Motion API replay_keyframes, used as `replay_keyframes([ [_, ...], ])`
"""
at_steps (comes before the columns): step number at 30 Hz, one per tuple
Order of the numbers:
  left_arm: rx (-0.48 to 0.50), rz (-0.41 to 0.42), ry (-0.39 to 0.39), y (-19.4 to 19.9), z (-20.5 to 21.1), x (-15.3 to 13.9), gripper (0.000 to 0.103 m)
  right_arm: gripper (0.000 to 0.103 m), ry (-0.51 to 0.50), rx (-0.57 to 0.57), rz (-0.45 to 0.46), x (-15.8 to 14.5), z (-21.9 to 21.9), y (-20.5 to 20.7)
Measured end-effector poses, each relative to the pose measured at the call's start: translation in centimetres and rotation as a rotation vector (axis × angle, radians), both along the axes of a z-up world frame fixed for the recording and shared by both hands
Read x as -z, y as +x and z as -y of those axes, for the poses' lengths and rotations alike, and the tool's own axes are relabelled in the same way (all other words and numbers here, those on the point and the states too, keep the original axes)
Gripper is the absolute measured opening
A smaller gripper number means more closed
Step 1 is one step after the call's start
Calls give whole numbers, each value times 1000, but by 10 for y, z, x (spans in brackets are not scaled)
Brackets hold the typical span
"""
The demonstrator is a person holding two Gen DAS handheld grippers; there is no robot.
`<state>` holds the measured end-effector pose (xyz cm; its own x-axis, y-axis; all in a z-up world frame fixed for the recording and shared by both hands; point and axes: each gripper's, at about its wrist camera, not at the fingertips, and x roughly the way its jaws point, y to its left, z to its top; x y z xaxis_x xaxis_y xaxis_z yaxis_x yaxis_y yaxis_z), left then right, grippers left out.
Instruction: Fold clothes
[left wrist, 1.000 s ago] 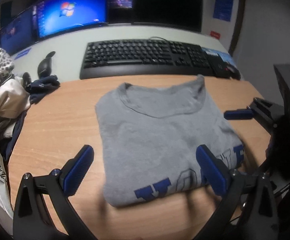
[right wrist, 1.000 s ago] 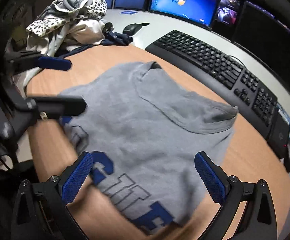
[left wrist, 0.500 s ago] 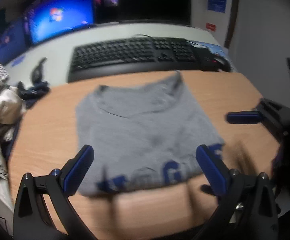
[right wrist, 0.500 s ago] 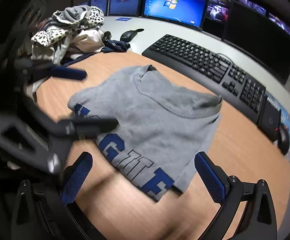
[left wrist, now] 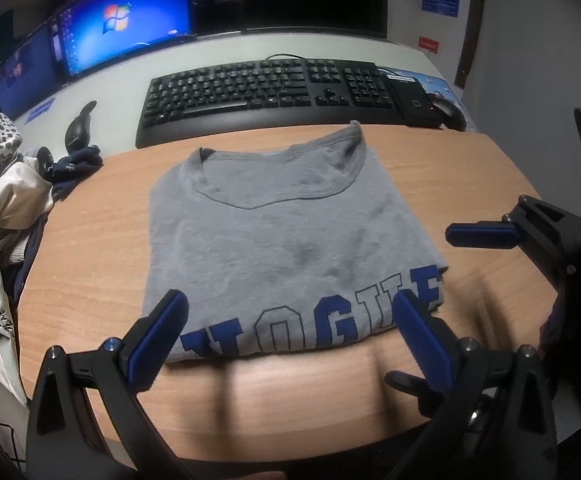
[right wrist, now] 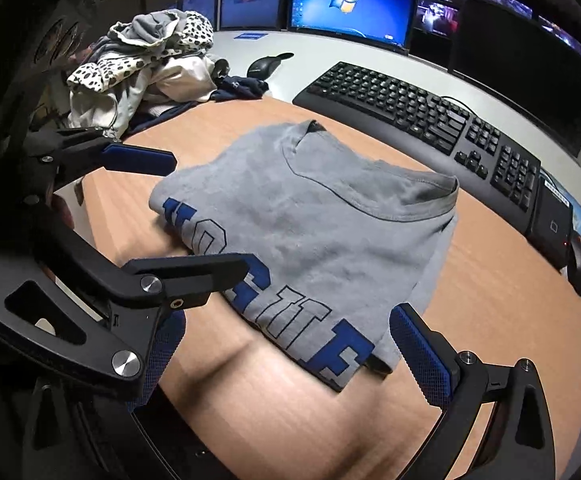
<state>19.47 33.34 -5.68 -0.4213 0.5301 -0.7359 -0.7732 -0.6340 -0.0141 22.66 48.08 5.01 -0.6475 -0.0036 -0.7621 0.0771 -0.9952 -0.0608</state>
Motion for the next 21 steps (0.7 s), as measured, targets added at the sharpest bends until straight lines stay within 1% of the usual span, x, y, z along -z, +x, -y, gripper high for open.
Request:
replay_keyframes([
  [2,11,9,-2,-2,-1,-1,103,102,6,-2,-1,-1,1,-1],
  [5,-2,14,-14,-6,-1,-3,103,102,17,-10,-7,-3,3,-1],
  [8,3,15,-15,-6,-2,-5,103,102,0,-6,-17,-5,2,-2],
  [11,26,38,-7,-4,-4,-4,103,102,1,-1,-19,-6,1,-2],
  [13,22,28,-8,-2,-4,-4,103,102,5,-5,-15,-5,2,-3],
  [17,12,-19,-12,2,-5,-4,103,102,-3,-8,-9,-3,2,-4],
  [19,10,-28,-9,2,-5,-4,103,102,-8,-7,-8,-2,2,-4],
  [21,-9,-15,0,-2,-3,-5,103,102,-7,-7,-9,-2,2,-5],
])
